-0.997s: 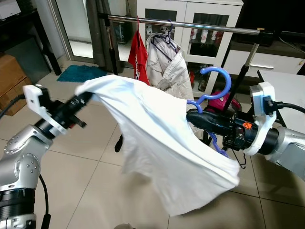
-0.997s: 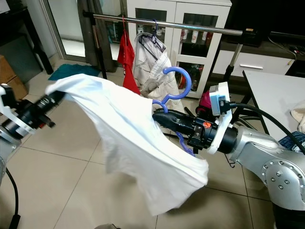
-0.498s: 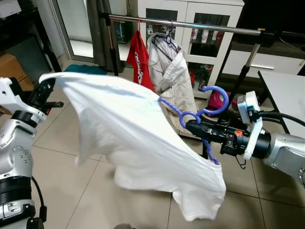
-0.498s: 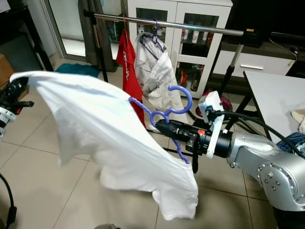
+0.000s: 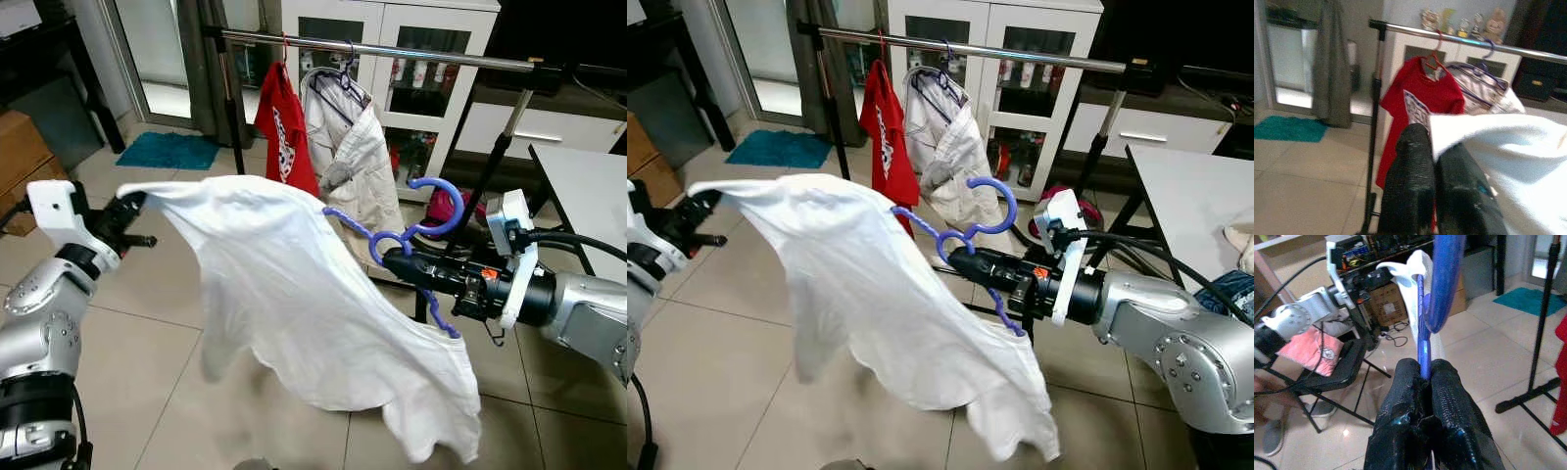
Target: Hang hanger
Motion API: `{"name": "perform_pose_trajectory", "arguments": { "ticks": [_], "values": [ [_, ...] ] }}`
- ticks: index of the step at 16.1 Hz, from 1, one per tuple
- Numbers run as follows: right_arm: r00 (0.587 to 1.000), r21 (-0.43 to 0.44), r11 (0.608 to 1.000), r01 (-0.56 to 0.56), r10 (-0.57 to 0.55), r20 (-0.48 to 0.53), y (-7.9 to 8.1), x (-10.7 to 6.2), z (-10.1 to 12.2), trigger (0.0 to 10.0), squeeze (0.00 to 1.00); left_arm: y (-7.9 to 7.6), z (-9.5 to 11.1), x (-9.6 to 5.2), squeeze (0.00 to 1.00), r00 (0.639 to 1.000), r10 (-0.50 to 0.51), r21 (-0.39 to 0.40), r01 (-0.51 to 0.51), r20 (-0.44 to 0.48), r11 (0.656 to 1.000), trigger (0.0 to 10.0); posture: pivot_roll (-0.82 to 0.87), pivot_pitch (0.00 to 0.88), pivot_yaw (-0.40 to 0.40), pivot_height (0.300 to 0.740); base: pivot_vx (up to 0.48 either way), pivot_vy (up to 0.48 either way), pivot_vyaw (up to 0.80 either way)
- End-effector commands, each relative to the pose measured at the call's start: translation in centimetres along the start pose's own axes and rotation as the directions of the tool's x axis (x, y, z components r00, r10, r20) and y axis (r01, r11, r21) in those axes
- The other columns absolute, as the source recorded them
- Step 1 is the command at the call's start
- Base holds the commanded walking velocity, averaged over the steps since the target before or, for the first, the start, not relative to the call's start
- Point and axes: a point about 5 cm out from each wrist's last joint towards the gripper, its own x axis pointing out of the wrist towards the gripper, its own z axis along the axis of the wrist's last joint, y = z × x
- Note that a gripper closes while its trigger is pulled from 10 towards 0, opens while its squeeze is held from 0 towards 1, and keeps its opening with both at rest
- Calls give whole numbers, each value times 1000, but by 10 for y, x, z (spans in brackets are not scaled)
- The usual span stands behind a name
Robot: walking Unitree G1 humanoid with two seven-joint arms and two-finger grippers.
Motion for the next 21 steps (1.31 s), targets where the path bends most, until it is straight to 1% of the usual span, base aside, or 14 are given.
{"name": "perform_pose_trajectory", "arguments": {
  "ticks": [1,2,3,4,5,7,9,11,12,14,15,17,20,21],
  "values": [
    [1000,-4,1000,17,-17,2,0,-1,2,10000,0,-4,1,0,1000,999,-28,19,28,-20,999,10000,55,0,17,740,0,0,0],
    [997,28,997,73,-73,-3,-5,-1,-3,10000,0,-11,-6,-2,1000,995,-43,44,47,-87,998,10000,60,0,12,740,0,0,0],
    [992,46,991,123,-122,-19,-9,-3,-8,10000,0,-17,-12,-5,886,992,-53,70,61,-118,996,10000,61,0,13,740,0,0,0],
    [986,55,985,164,-162,-42,-12,-4,-14,10000,0,-22,-17,-9,188,989,-52,86,64,-138,994,10000,62,0,16,740,0,0,0],
    [983,62,982,179,-176,-52,-12,-5,-17,10000,0,-26,-20,-11,0,988,-51,84,64,-148,994,10000,62,0,16,740,0,0,0],
    [984,94,980,178,-174,-48,-6,-5,-24,10000,0,-33,-30,-20,0,984,-35,79,49,-172,996,10000,60,0,15,740,0,0,0],
    [981,97,977,191,-187,-54,-5,-7,-27,10000,0,-37,-43,-25,0,968,-54,-29,49,-246,998,10000,57,0,23,740,0,0,0],
    [969,113,963,244,-238,-66,-9,-6,-32,10000,0,-46,-53,-30,0,949,-73,-35,65,-307,997,10000,52,0,23,740,0,0,0],
    [945,116,939,324,-314,-91,-13,-2,-40,10000,0,-56,-53,-29,0,952,-39,-3,40,-305,999,10000,44,0,29,740,0,0,0],
    [894,100,891,443,-431,-122,-21,2,-55,10000,0,-73,-49,-28,0,960,-40,-11,38,-276,999,10000,45,0,24,740,0,0,0],
    [853,92,849,520,-510,-112,-26,4,-64,10000,0,-84,-50,-27,0,954,-11,55,29,-301,998,10000,50,0,15,740,0,0,0],
    [795,109,787,607,-602,-80,-30,9,-73,10000,0,-97,-55,-29,0,934,0,69,27,-356,997,10000,51,0,22,740,0,0,0],
    [795,109,787,607,-602,-80,-30,9,-73,10000,0,-97,-55,-29,0,934,0,69,27,-356,997,10000,51,0,22,740,0,0,0],
    [692,128,680,722,-712,-120,-37,9,-87,10000,0,-109,-51,-20,0,953,-19,91,49,-301,995,10000,41,0,23,740,0,0,0]
  ]
}}
